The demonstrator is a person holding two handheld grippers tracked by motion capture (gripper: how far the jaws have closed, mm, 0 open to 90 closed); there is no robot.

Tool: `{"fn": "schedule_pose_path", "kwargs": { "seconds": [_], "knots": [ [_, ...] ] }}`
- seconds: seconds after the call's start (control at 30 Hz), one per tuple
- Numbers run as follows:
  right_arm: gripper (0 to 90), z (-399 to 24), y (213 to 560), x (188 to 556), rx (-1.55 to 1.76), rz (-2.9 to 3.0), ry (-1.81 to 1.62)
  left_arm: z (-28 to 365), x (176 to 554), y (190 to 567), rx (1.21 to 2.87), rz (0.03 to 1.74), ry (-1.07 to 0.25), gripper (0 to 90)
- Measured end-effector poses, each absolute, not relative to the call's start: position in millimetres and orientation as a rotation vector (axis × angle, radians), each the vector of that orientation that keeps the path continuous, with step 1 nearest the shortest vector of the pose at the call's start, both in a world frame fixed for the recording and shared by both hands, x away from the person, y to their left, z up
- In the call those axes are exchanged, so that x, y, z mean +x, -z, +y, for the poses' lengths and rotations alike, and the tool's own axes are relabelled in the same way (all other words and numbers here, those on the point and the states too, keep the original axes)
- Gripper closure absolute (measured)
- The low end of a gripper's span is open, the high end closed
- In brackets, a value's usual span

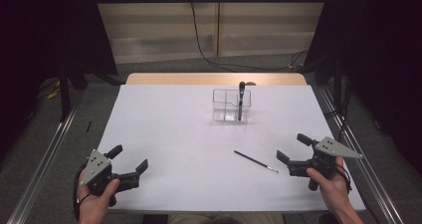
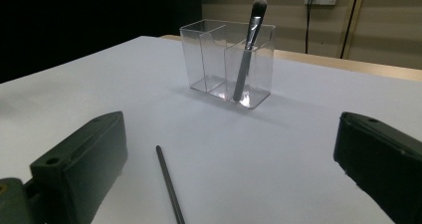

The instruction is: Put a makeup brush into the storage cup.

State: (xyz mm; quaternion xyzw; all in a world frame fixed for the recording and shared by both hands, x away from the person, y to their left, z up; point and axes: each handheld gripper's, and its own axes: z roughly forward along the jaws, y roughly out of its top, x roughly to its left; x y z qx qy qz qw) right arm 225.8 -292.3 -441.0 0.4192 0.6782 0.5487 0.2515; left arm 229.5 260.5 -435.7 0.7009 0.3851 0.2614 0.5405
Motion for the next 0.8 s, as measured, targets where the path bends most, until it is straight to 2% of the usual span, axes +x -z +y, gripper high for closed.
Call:
{"fn": "schedule_pose_path", "kwargs": {
  "seconds": [0.8],
  "knots": [
    [0.1,-261,425,270,1.057,1.973,-1.492,260,230,436,1.667,0.910,-0.613,2.6]
  ]
}}
